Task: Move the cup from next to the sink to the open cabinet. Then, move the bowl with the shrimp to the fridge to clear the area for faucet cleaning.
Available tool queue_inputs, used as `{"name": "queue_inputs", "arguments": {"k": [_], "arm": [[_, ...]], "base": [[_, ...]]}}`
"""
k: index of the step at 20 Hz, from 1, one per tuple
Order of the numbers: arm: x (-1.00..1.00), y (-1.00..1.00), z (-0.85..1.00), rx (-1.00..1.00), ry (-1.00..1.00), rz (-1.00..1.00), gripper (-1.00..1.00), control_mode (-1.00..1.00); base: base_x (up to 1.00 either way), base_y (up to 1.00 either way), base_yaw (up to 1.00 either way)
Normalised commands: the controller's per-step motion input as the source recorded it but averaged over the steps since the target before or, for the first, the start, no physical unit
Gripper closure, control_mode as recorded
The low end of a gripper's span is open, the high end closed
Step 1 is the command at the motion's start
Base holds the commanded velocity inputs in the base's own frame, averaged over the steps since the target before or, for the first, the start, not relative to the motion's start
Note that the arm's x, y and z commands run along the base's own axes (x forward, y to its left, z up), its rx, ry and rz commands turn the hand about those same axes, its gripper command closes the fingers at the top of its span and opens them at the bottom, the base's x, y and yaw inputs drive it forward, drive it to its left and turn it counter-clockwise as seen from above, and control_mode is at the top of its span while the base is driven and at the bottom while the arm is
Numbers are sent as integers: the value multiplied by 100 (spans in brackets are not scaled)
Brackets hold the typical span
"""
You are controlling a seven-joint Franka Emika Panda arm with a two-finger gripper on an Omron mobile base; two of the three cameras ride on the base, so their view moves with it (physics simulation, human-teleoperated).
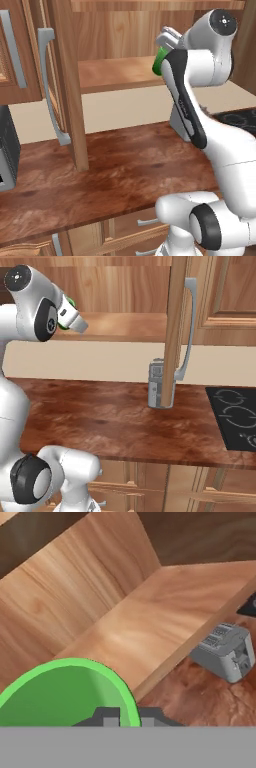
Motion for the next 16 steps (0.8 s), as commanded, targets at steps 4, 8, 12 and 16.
{"name": "queue_inputs", "arguments": {"k": [4, 8, 12, 16], "arm": [[53, 9, -12, -8, 6, 0, 100, -100], [49, 6, -21, -9, 11, 0, 100, -100], [44, 8, -27, -10, 15, 0, 100, -100], [35, 3, -16, -4, 7, 0, 100, -100]], "base": [[0, 0, 0], [0, 0, 0], [0, 0, 0], [0, 0, 0]]}}
